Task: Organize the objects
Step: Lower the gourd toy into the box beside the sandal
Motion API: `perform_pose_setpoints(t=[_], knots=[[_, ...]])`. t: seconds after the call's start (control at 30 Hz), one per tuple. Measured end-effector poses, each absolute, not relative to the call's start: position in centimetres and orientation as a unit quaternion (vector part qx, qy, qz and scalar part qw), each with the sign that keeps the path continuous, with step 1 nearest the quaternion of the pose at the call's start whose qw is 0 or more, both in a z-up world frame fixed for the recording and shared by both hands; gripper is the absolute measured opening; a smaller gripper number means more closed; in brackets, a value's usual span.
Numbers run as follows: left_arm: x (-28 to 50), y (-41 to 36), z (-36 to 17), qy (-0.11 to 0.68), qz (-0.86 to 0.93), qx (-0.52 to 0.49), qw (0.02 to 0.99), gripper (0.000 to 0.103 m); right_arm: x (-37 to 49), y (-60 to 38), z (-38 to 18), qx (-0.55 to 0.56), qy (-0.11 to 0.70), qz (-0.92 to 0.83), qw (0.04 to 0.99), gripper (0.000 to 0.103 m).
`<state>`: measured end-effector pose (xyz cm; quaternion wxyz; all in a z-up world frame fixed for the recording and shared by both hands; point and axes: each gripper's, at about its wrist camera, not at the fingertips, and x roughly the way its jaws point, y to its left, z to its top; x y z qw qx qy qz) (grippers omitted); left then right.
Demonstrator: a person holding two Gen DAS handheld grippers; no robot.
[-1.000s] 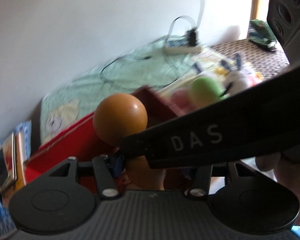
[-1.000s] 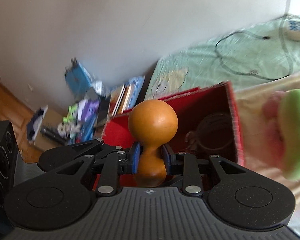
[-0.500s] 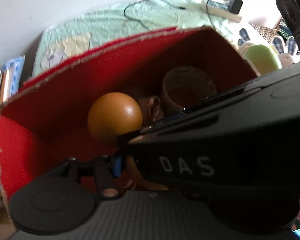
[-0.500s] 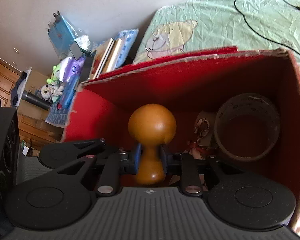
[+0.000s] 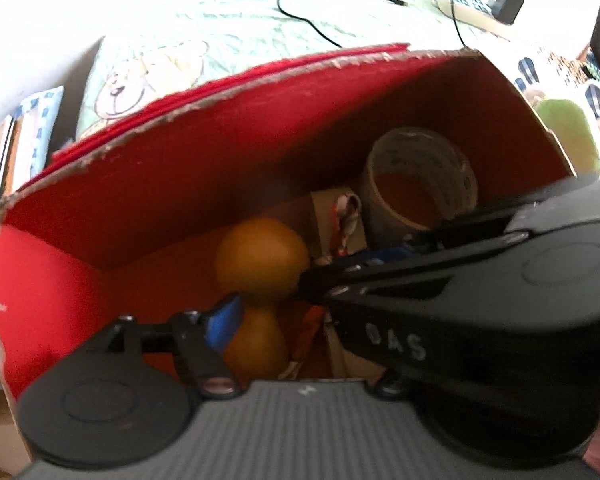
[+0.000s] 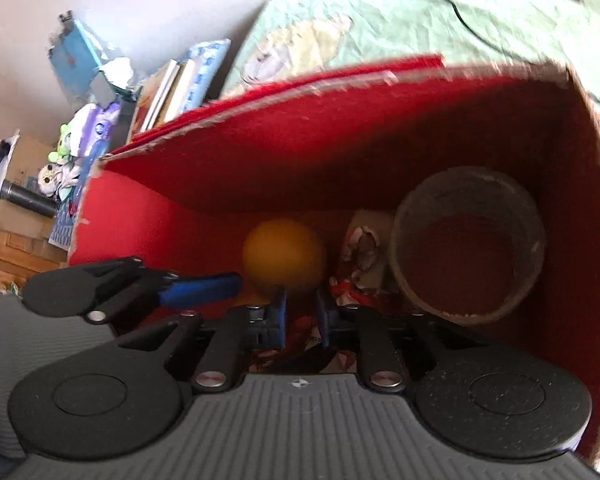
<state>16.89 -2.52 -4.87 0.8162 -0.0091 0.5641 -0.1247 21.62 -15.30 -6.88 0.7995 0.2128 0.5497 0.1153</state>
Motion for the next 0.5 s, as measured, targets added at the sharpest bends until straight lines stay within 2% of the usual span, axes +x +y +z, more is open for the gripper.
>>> perform_pose_setpoints(t=[0.07,0.2,0.3,0.47,0.5], knots=[[16.9,-2.0,-4.9,0.565,-0.125,-0.024,0.815,0.079,22.1,-15.6,-7.6,0.226,0.572,0.106,0.781,0.024],[16.8,-1.5,-4.9,0.565,-0.112,-0.036,0.816,0.086,22.1,-16.0,-7.7,0.239,0.577,0.080,0.777,0.019],[16.5,-1.7,-5.0,0.564,-0.105,-0.028,0.818,0.088,21.6,-15.5,-7.1,0.215,0.568,0.046,0.793,0.007],[16.7,-1.6,-5.0,0.566,-0.095,-0.027,0.819,0.091,20.9,-16.3,-6.8,0.240,0.547,0.033,0.801,0.007],[16.9,-1.8,-4.8,0.568,-0.093,-0.027,0.818,0.091,20.7,-16.5,-6.6,0.244,0.538,0.031,0.806,0.012]])
